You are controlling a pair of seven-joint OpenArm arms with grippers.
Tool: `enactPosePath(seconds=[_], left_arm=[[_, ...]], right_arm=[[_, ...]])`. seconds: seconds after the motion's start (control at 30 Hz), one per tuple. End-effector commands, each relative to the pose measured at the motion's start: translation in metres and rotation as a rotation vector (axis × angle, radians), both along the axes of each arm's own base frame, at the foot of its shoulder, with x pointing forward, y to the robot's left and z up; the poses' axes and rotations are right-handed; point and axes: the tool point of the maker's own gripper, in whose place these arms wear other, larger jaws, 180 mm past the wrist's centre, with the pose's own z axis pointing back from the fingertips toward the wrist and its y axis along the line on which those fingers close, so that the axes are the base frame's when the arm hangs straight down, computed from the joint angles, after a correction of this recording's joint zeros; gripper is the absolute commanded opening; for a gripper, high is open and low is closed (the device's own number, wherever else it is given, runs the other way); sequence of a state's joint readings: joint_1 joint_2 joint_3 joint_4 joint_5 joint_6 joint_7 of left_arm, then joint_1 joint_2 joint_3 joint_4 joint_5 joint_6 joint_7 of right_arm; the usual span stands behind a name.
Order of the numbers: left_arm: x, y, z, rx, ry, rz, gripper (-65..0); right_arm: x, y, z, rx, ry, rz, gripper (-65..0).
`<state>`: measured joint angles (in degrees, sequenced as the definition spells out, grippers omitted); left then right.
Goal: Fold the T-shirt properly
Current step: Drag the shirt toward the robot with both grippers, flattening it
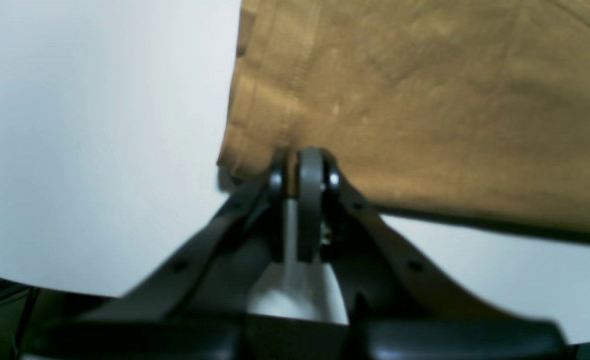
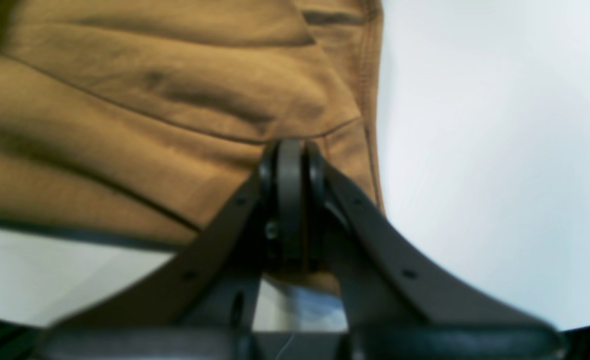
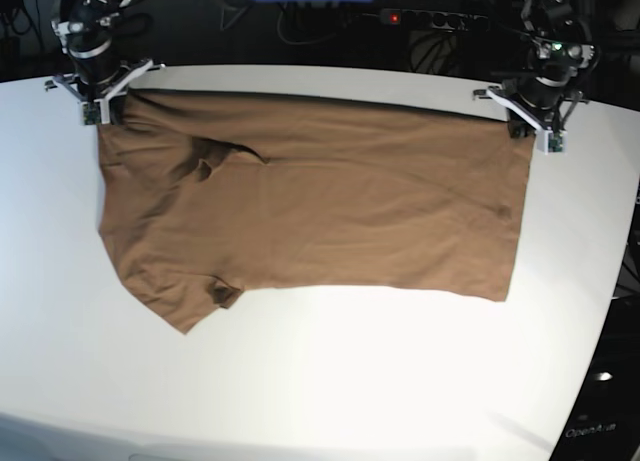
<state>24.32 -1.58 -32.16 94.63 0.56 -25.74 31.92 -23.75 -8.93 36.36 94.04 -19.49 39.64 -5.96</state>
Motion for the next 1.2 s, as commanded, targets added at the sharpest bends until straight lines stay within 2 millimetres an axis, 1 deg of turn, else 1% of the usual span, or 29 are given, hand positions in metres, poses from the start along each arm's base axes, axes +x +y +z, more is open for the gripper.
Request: enactPosePath(seconds=[0.0,0.17,0.3,0.43,0.57,0.63,0.77,1.0,1.07,1.17], left_arm=[[-0.03,0.003,-0.018,0.022,0.147,-0.004,-61.7],[-0.028,0.003,-0.017,0.022,0.143,-0.004,-61.7],[-0.025,0.002,-0.016,0.022,0.135,-0.004,-61.7],[-0.02,-0.001,-0.009,0.024,0.112,-0.005,-61.7],[-0.018,-0.001,-0.003,0.034,0.103,-0.01,-61.7],[-0.017,-0.001,-0.003,0.034,0.1,-0.01,-61.7],[-0.017,-0.001,-0.003,0.033,0.101,-0.01,-61.7],[-0.015,-0.001,-0.002,0.034,0.093,-0.01,-61.7],[-0.014,-0.001,-0.001,0.035,0.091,-0.011,-61.7],[-0.007,-0.001,0.001,0.035,0.072,-0.011,-61.7]], right_arm=[[-0.017,-0.003,-0.015,-0.034,0.121,0.008,-64.6],[-0.001,0.001,-0.002,-0.026,0.003,0.034,-64.6],[0.008,0.002,0.006,-0.025,-0.048,0.042,-64.6],[0.011,0.002,0.011,-0.026,-0.086,0.046,-64.6],[0.017,0.0,0.032,-0.058,-0.151,0.068,-64.6],[0.023,0.001,0.045,-0.062,-0.193,0.071,-64.6],[0.027,-0.002,0.059,-0.075,-0.231,0.067,-64.6],[0.026,0.001,0.057,-0.067,-0.224,0.07,-64.7],[0.024,0.001,0.051,-0.056,-0.212,0.066,-64.7],[0.02,0.003,0.04,-0.031,-0.192,0.057,-64.7]])
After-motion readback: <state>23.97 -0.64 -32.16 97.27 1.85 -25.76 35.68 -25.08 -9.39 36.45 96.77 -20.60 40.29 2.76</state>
